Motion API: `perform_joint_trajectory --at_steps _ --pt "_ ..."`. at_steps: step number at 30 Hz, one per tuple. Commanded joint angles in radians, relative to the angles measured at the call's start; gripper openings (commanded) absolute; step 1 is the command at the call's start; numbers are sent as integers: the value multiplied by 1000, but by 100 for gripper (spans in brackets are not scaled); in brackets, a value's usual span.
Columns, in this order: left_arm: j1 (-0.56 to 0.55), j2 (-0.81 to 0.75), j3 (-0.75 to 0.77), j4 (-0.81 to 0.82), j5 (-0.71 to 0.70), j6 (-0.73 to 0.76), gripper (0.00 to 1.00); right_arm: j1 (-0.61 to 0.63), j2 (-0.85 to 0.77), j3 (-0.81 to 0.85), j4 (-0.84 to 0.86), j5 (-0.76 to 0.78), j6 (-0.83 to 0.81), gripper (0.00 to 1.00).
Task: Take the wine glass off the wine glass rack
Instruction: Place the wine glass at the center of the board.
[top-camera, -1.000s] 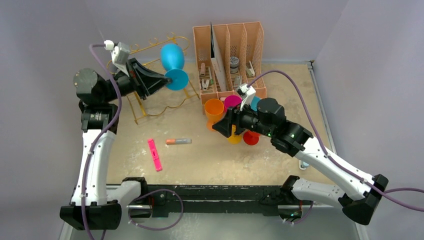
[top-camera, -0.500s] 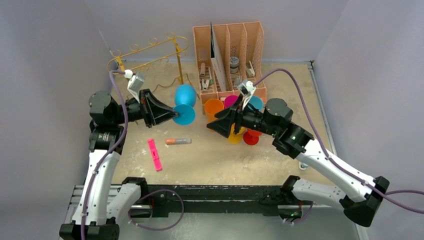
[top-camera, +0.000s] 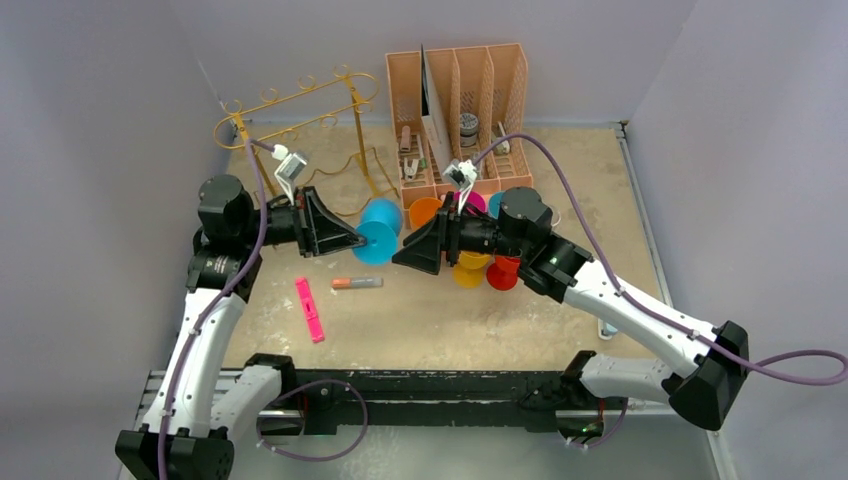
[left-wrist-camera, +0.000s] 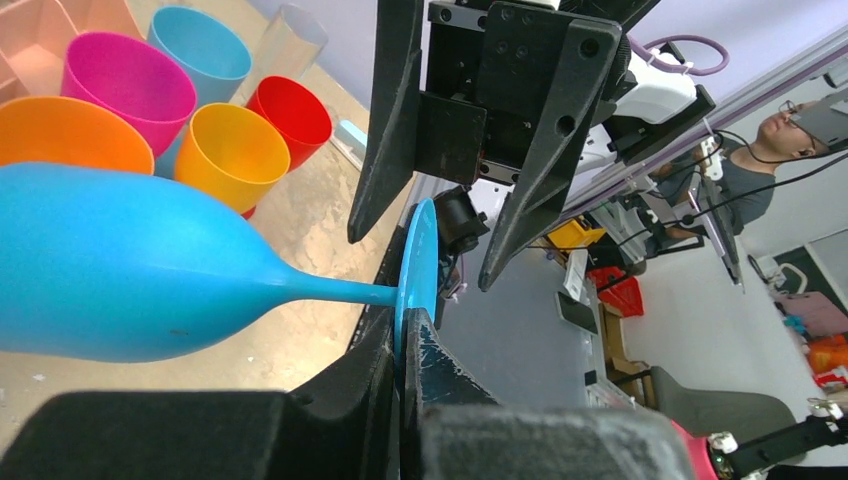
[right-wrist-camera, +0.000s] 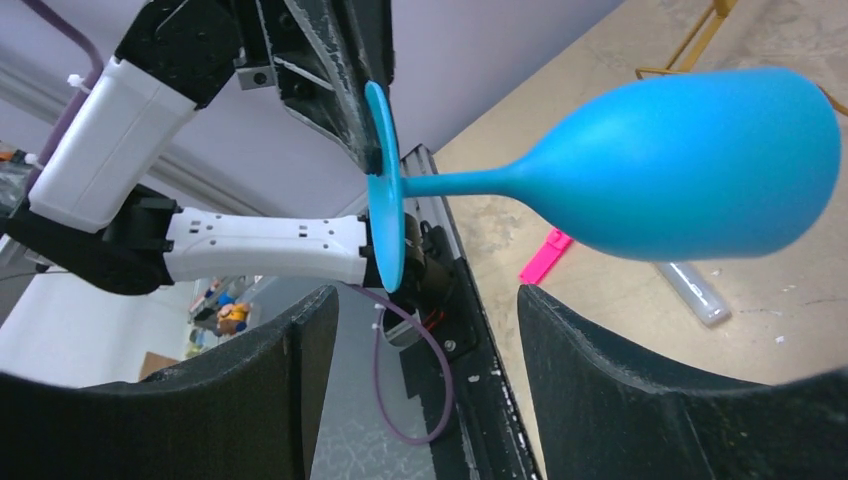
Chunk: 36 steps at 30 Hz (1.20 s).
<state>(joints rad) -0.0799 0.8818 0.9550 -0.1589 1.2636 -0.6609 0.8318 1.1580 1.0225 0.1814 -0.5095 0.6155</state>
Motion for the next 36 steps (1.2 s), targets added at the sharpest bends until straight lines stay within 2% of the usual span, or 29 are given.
perform_joint_trajectory --at_steps 1,6,11,18,24,27,34,36 --pt "-32 6 0 -8 17 19 0 3 -8 41 78 -43 33 68" --pt "-87 17 6 -9 16 36 0 3 -7 32 89 -38 55 58" --pt "-135 36 16 -29 -1 57 0 3 3 26 120 -63 89 38" --pt "-146 44 29 -55 -16 82 0 3 2 26 111 -82 93 11" --pt "-147 43 34 -57 -23 82 0 3 7 29 113 -90 88 8" --pt "-149 41 37 -57 -20 82 0 3 17 39 113 -103 91 14" --pt "-149 39 37 -70 -24 86 0 3 30 47 134 -132 108 0" --pt "-149 38 40 -87 -37 97 0 3 29 45 139 -132 108 0"
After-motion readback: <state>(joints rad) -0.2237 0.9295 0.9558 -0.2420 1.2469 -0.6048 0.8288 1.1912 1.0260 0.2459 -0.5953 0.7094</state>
